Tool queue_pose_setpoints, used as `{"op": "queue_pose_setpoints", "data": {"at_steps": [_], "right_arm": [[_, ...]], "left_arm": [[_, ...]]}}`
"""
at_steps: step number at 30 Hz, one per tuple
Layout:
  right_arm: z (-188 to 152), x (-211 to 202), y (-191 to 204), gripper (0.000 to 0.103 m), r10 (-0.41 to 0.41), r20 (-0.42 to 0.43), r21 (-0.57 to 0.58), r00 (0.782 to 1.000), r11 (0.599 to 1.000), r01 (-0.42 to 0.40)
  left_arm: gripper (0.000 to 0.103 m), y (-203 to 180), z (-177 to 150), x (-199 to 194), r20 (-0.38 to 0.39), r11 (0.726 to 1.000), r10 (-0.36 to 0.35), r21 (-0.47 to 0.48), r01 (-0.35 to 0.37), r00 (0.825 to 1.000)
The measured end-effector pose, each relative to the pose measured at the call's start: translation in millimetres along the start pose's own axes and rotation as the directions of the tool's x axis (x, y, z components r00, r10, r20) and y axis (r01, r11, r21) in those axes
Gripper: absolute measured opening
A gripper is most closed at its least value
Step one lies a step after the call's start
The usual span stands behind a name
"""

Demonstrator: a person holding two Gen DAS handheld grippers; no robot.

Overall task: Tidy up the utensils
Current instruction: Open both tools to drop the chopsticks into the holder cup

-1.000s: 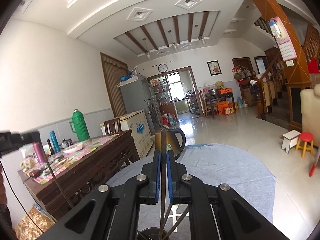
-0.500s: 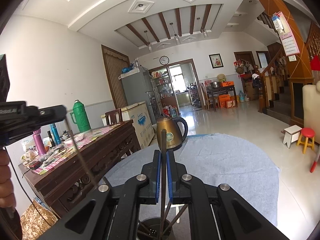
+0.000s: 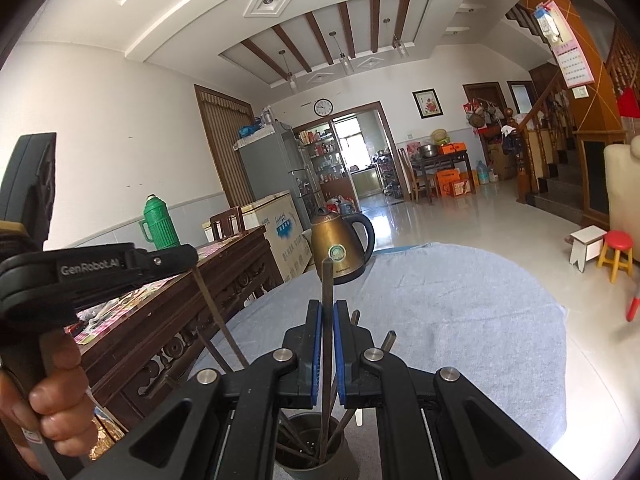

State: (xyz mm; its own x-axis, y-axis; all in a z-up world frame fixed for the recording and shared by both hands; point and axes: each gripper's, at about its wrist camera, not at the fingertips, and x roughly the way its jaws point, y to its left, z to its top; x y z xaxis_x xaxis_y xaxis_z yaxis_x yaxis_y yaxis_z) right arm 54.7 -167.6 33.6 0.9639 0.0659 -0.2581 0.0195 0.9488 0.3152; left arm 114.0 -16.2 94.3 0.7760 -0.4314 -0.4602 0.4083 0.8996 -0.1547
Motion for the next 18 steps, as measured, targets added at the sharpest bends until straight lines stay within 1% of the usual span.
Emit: {"op": "queue_pose_setpoints", "data": {"at_steps": [11, 18], "right_arm": [[-11.9, 2.8, -1.0, 0.007, 0.01, -0.033, 0.012, 0.999, 1.0, -0.01], [-21.4, 9.5, 1.6, 0.007, 0.009, -0.069, 0.012, 0.998, 1.0, -0.008]], "left_arm": [[0.005, -7.0, -3.1, 4.2, 0.035, 0.997, 0.069, 0.035, -0.07, 0.997], [0.005, -3.2, -8.6, 13.5, 0.007, 0.997, 0.072, 0.026, -0.072, 0.997]]}}
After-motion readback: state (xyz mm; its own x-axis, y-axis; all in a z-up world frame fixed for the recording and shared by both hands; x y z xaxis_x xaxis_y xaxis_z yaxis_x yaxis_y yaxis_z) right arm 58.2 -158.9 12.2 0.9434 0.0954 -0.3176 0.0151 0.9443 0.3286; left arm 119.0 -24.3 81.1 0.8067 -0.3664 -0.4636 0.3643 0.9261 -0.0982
